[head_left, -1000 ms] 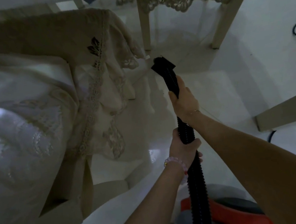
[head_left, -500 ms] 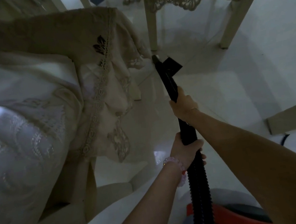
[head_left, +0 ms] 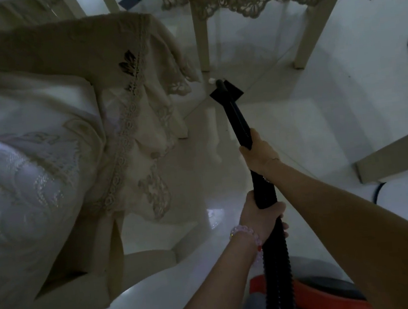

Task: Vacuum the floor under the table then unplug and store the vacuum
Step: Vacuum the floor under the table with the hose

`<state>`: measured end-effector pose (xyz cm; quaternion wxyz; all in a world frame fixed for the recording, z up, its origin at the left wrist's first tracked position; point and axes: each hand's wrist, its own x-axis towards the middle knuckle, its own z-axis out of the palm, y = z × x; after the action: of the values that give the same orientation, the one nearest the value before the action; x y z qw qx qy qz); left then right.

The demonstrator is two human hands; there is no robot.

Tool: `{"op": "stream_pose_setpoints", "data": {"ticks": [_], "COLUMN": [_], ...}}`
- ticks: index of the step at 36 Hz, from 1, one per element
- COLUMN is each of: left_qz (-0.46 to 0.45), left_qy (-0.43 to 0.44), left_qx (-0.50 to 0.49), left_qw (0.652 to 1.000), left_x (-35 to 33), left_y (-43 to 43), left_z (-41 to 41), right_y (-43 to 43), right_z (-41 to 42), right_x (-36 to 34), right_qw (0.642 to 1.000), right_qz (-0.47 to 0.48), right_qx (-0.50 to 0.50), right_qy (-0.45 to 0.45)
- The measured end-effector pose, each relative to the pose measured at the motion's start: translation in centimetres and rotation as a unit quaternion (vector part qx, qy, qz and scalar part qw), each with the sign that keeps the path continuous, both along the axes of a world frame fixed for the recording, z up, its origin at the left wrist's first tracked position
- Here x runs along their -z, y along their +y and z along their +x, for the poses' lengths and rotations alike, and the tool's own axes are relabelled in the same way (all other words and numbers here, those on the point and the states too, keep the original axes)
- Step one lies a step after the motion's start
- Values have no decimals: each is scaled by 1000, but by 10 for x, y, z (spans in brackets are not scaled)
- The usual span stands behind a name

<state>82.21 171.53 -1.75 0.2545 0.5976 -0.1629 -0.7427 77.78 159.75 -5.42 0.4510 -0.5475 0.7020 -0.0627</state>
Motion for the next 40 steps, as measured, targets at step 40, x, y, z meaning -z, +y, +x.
{"op": "stream_pose_setpoints", "data": {"ticks": [40], "left_qz": [3], "left_qy": [-14], "left_qx": [8], "left_qw": [1000], "left_x": [-15], "left_y": [27], "left_z": [2], "right_y": [29], "right_z": [4], "right_x": [-16], "right_qw": [1000], "right_qz": [13], "right_qx": [-20], "right_qy": [16]}}
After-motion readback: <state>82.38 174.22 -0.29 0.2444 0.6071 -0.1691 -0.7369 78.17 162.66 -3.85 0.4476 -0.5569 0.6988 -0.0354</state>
